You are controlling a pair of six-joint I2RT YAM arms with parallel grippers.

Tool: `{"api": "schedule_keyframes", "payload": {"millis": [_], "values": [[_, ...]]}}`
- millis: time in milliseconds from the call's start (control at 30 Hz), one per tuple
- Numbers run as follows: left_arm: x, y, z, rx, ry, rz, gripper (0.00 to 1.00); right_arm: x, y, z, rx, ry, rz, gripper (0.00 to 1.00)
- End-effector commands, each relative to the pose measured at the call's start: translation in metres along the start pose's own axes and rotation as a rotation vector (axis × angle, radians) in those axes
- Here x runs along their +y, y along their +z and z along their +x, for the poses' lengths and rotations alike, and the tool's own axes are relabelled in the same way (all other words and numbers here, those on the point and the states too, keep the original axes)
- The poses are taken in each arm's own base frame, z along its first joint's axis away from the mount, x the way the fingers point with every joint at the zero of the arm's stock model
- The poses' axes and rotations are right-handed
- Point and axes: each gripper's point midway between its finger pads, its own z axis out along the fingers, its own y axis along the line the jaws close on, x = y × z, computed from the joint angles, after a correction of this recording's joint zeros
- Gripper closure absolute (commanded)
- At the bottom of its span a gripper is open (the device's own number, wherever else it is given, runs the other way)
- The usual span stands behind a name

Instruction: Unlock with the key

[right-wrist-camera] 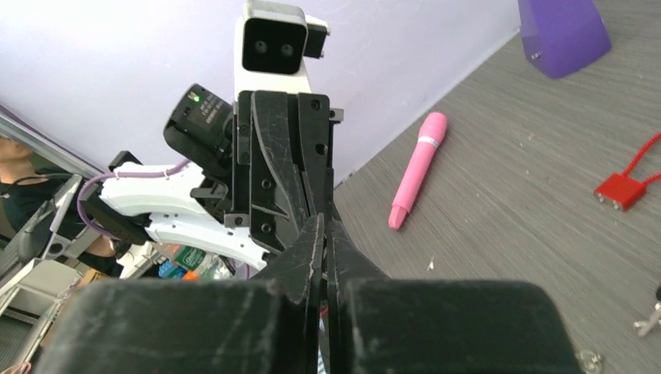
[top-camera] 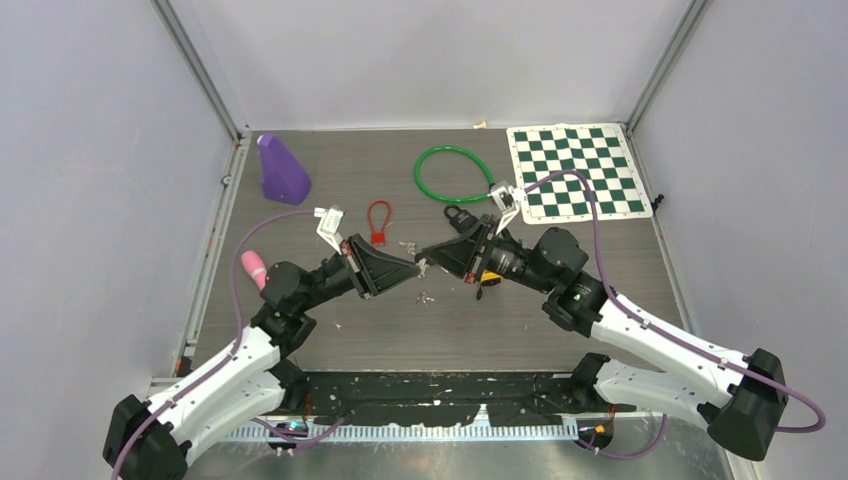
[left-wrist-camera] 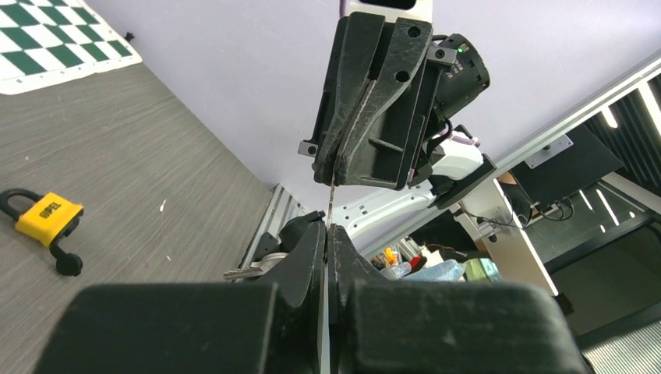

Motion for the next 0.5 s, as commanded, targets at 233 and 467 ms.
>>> {"api": "schedule_keyframes", "payload": {"millis": [233,467], "values": [[0.057,-0.018,0.022,0.047,-0.057,-0.237,1.0,-0.059,-0.04,0.004,0.013,-0.098,0.348,0.36],[0.114,-0.049,0.053,0.166,-0.171,-0.444,1.0,-0.113,-0.098,-0.015,-0.006,-0.152,0.734,0.04]]}}
